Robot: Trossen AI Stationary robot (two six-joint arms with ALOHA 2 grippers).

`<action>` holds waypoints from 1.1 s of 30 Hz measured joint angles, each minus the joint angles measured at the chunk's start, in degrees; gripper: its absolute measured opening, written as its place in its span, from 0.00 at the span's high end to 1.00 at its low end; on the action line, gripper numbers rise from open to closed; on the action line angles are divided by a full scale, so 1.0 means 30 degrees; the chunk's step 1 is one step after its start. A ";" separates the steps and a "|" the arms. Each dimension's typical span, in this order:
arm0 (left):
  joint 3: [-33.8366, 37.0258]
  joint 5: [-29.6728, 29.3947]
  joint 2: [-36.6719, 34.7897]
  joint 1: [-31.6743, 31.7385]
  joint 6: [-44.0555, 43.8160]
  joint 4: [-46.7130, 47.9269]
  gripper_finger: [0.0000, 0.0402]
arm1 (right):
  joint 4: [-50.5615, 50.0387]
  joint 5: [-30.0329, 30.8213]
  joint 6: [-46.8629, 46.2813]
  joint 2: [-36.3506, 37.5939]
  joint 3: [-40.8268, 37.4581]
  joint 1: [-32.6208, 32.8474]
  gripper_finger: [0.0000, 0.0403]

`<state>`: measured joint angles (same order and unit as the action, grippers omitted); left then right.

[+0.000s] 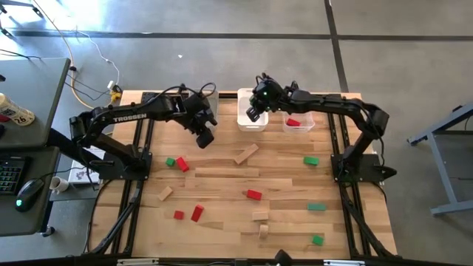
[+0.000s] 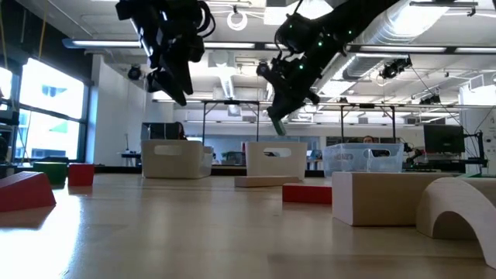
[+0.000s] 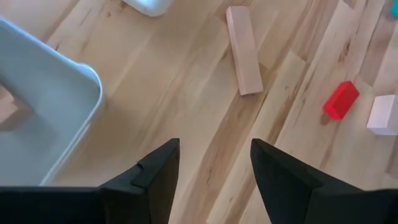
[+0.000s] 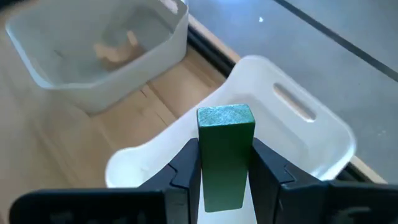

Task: Sort & place blocks by color
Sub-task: Put the green block into the white bin

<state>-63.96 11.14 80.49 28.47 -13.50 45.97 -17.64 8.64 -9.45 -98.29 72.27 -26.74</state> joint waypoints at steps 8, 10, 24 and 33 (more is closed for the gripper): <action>0.0000 -0.1036 0.0000 -0.0339 -0.1134 0.1835 0.54 | -0.0169 -0.1634 -0.0483 -0.1430 0.0000 -0.0098 0.81; 0.0000 -0.1892 0.0000 -0.0469 -0.1416 0.2416 0.54 | -0.0336 -0.1901 -0.0795 -0.1654 0.0000 -0.0206 0.81; 0.0049 -0.4808 0.0000 -0.2120 -0.6601 0.5233 0.54 | -0.1440 -0.2795 -0.2411 -0.2035 0.0000 -0.0953 0.81; 0.1136 -0.4538 0.0007 -0.3750 -1.0121 0.5936 0.54 | -0.1810 -0.2905 -0.2404 -0.2035 0.0000 -0.0969 0.76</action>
<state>-60.56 -2.47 80.51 17.22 -43.86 63.78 -23.07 -0.08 -16.67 -104.40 72.27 -29.65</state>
